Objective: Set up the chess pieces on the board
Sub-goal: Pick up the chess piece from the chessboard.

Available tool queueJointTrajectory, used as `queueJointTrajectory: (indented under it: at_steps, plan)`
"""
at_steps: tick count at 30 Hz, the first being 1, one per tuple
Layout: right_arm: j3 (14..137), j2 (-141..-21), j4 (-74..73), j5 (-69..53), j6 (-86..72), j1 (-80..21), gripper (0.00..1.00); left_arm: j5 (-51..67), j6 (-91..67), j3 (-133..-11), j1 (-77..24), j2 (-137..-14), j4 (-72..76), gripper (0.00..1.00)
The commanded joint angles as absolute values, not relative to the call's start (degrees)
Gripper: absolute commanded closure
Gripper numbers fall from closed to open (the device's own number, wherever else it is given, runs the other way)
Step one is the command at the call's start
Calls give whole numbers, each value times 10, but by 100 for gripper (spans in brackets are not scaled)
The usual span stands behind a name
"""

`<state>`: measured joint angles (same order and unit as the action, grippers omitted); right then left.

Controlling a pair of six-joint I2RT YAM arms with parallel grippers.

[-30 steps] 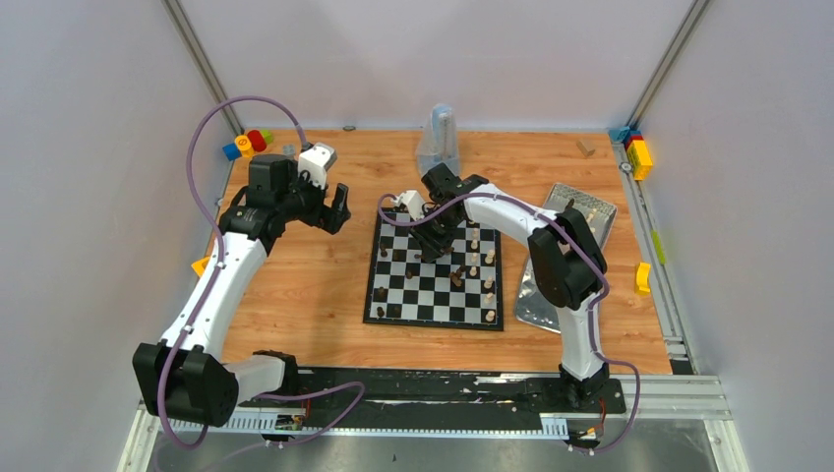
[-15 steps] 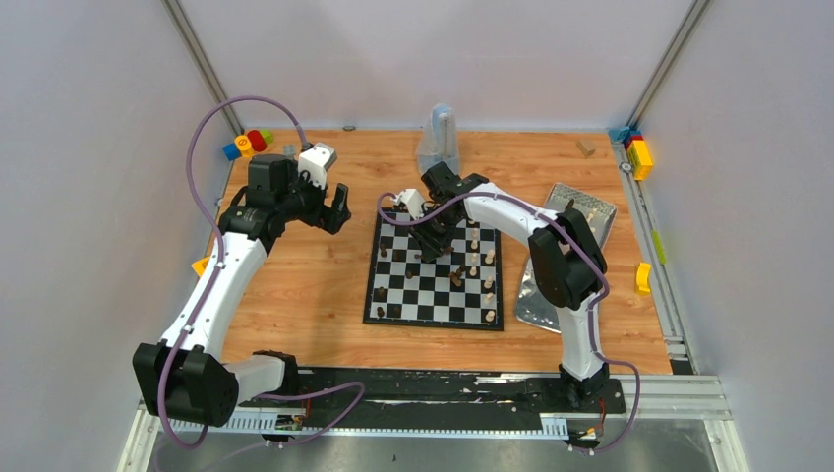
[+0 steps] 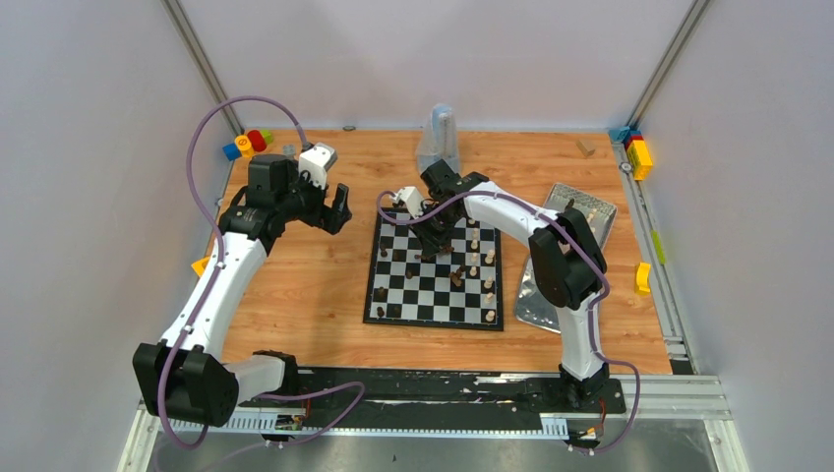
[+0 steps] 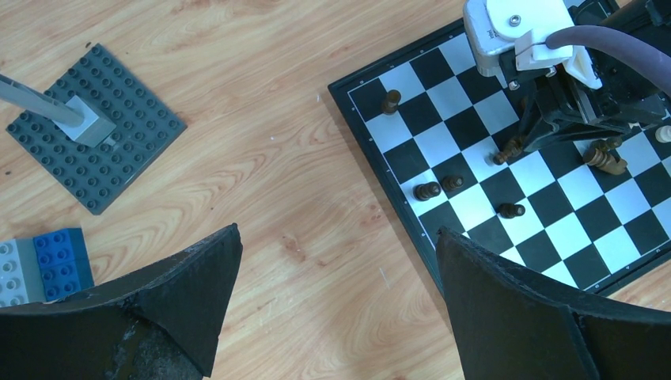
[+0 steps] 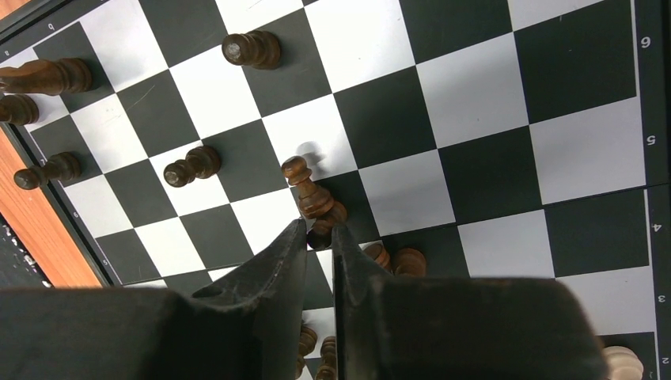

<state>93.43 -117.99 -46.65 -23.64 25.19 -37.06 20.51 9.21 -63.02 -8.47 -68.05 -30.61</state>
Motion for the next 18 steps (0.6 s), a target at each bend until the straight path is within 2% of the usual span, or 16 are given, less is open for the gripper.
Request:
queueJointTrajectory:
  at_steps: [1, 6, 15, 18]
  plan:
    - [959, -1181, -465, -238, 262, -374, 85, 215, 90, -627, -80, -667, -283, 0]
    - [956, -1159, -468, -231, 258, -371, 93, 242, 93, -620, -80, -668, -273, 0]
    - [969, -1102, -481, -275, 203, -342, 99, 478, 43, -566, -88, -694, -182, 9]
    - [972, -1084, -481, -302, 185, -331, 100, 506, 28, -555, -106, -705, -135, 14]
